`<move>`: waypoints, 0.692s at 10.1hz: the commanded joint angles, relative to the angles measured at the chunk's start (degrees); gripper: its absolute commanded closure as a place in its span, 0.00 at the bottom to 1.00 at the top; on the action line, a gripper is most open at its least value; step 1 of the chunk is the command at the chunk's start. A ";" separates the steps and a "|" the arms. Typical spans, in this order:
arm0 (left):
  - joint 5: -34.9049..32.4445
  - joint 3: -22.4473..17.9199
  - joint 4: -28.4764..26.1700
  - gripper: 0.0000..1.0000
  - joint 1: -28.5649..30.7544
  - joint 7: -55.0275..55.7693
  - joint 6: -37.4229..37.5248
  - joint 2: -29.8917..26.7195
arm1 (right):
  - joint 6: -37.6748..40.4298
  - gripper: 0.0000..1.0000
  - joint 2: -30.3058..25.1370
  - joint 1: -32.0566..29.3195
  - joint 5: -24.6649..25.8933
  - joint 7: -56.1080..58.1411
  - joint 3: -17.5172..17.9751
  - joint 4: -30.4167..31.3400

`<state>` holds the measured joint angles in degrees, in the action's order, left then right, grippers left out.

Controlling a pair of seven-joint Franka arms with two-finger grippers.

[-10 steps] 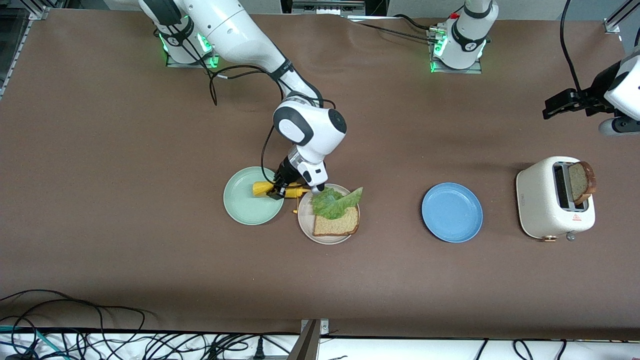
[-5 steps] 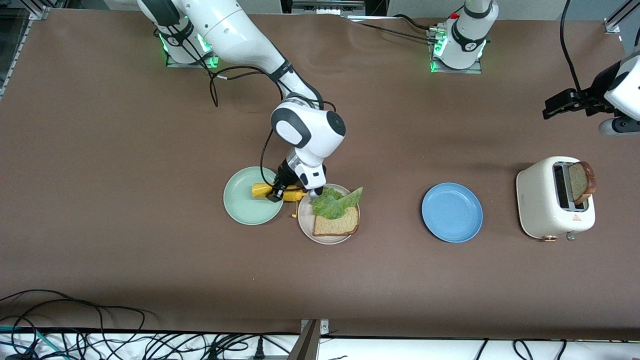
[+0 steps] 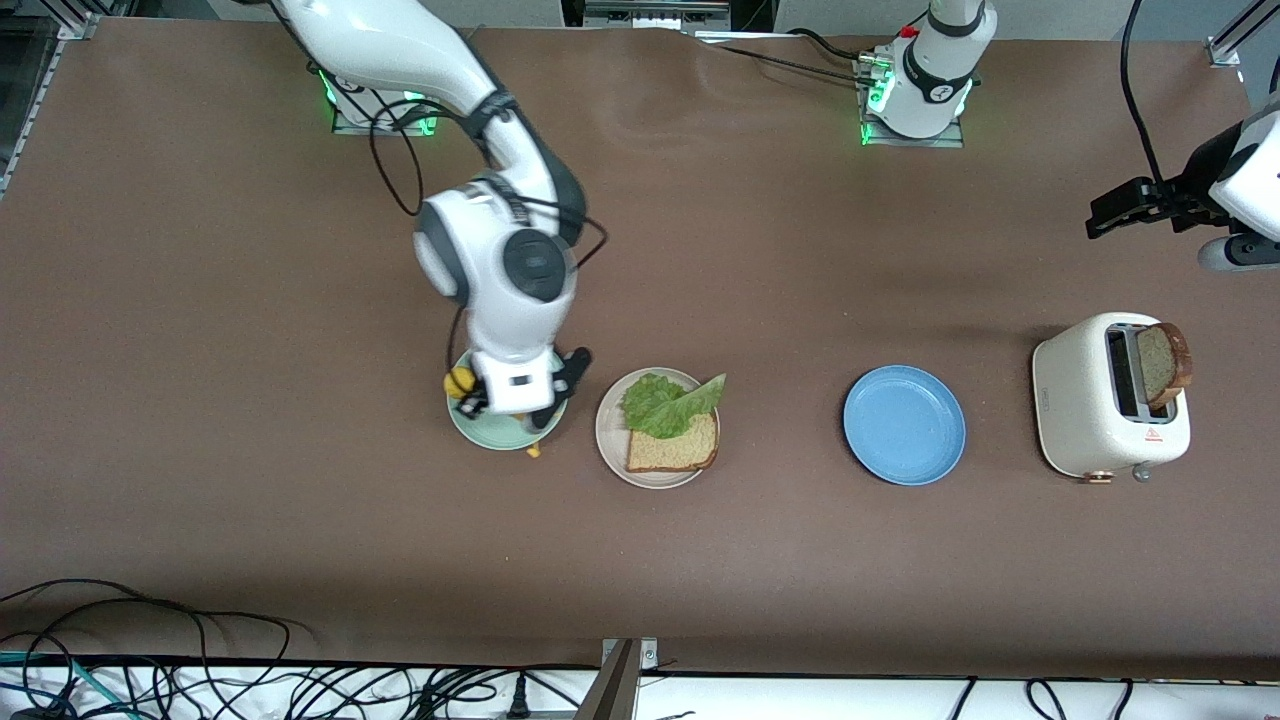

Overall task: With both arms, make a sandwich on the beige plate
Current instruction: 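Carry the mustard bottle back to its spot with the right gripper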

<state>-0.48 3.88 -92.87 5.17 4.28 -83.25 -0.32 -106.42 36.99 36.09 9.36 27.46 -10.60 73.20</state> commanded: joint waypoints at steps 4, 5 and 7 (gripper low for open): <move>-2.07 0.25 0.58 0.00 0.28 0.55 0.46 0.14 | -4.32 1.00 -16.33 -13.20 -31.35 30.12 -7.24 22.57; -2.07 0.25 0.58 0.00 0.28 0.55 0.46 0.14 | -4.41 1.00 -16.51 -16.97 -36.38 37.67 -7.24 24.69; -2.07 0.25 0.41 0.00 0.28 0.55 0.46 0.14 | -4.41 1.00 -16.51 -22.79 -44.38 50.79 -7.07 28.73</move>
<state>-0.48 3.78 -92.88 5.40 4.28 -83.25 -0.30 -109.56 22.96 16.27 -29.94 70.92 -18.80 96.87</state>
